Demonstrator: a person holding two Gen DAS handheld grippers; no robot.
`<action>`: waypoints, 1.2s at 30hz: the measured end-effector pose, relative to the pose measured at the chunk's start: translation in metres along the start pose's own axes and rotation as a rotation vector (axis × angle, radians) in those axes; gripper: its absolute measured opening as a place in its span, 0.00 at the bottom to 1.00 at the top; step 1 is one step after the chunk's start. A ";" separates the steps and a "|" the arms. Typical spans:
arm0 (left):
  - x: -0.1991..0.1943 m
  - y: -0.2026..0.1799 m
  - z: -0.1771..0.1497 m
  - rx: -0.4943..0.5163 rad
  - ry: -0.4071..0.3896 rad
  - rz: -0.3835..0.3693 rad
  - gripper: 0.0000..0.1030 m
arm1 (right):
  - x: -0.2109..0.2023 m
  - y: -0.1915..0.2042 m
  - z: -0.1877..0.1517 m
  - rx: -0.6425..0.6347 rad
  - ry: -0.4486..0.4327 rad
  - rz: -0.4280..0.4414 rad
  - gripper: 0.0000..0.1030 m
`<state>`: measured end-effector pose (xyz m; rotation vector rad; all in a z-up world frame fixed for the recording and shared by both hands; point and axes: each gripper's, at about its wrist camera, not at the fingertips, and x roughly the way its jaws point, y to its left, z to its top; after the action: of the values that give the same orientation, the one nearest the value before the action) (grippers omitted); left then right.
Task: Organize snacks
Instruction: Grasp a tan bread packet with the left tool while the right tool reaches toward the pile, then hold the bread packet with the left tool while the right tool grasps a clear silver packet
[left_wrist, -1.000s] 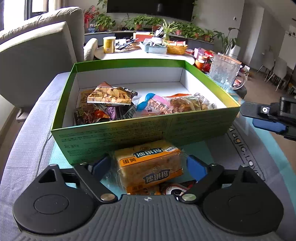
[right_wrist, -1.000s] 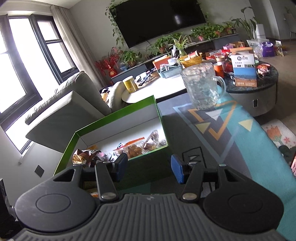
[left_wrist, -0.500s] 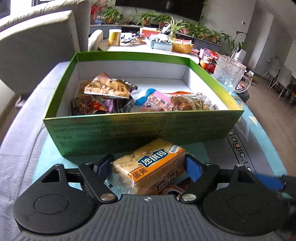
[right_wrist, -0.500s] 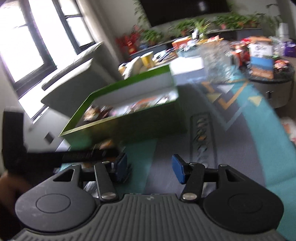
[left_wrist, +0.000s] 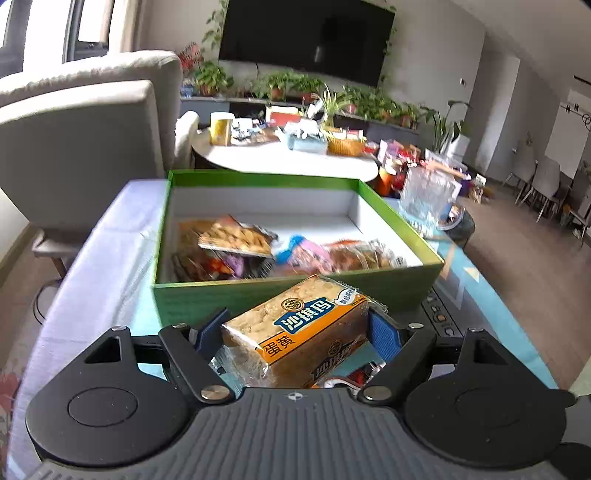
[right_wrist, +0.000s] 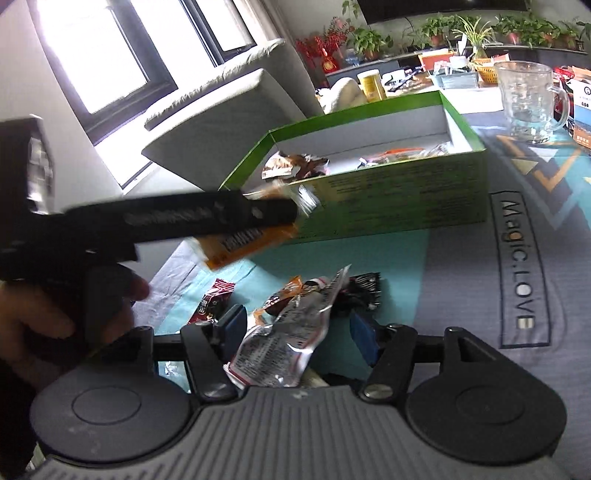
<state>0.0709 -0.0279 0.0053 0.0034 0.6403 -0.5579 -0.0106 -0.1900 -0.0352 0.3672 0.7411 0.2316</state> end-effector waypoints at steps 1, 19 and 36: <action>-0.003 0.001 0.000 0.002 -0.012 0.005 0.75 | 0.004 0.001 0.001 0.006 0.009 -0.010 0.42; -0.023 0.019 -0.004 -0.019 -0.069 0.013 0.76 | 0.007 -0.002 0.001 0.098 -0.022 -0.078 0.28; -0.028 0.021 -0.008 -0.025 -0.072 0.026 0.76 | 0.028 0.015 -0.001 0.094 0.071 -0.023 0.50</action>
<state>0.0588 0.0054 0.0109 -0.0313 0.5766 -0.5230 0.0077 -0.1672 -0.0470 0.4413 0.8274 0.1886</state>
